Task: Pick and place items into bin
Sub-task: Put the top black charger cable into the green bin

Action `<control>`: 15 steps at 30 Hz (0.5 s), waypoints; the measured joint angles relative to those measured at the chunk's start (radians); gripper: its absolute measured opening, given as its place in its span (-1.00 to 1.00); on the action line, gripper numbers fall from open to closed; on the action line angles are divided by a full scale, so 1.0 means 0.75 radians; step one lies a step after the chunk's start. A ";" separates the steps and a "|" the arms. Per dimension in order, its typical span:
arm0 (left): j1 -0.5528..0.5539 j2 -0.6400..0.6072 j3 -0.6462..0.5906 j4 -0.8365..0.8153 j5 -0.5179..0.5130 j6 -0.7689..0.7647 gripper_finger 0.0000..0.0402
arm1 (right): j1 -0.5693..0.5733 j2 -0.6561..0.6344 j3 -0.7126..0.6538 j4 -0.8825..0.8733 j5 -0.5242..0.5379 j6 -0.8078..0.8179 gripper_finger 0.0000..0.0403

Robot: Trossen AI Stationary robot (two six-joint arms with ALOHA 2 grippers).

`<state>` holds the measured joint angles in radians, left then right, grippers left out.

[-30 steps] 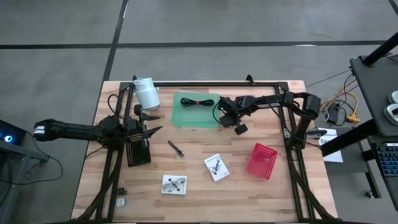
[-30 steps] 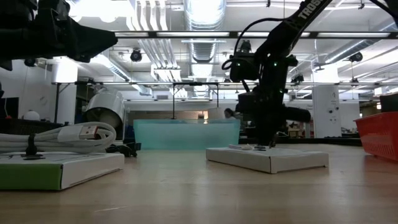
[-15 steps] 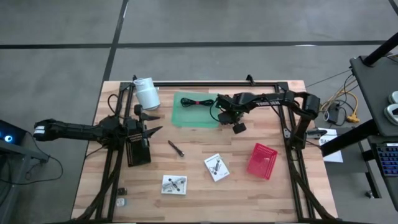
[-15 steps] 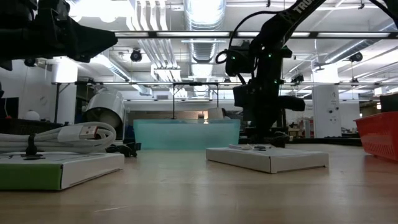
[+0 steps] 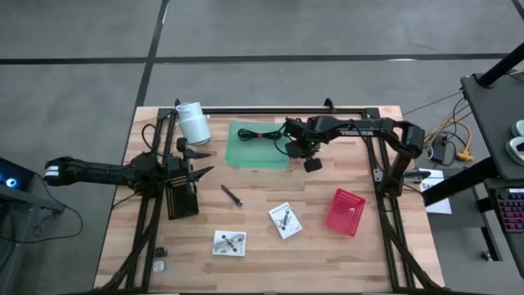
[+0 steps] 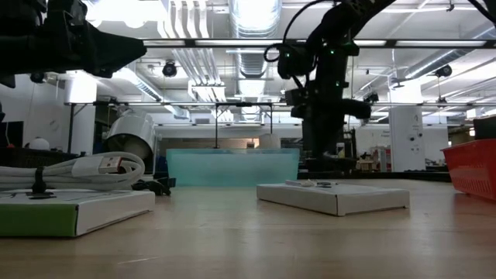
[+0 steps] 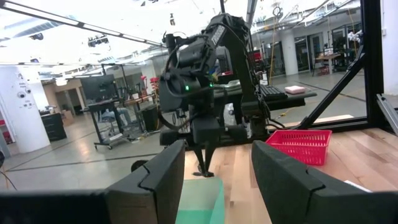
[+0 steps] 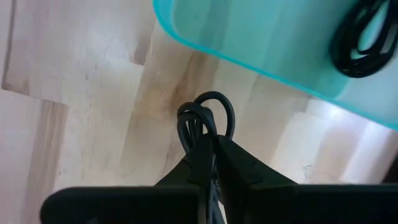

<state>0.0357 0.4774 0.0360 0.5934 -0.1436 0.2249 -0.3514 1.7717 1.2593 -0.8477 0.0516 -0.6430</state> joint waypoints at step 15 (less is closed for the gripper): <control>0.000 0.000 0.000 0.000 0.000 0.000 -0.15 | 0.000 -0.085 0.133 -0.012 -0.002 0.027 -0.96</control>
<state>0.0356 0.4774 0.0360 0.5934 -0.1436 0.2249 -0.3511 1.7077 1.3594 -0.8568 0.0504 -0.6228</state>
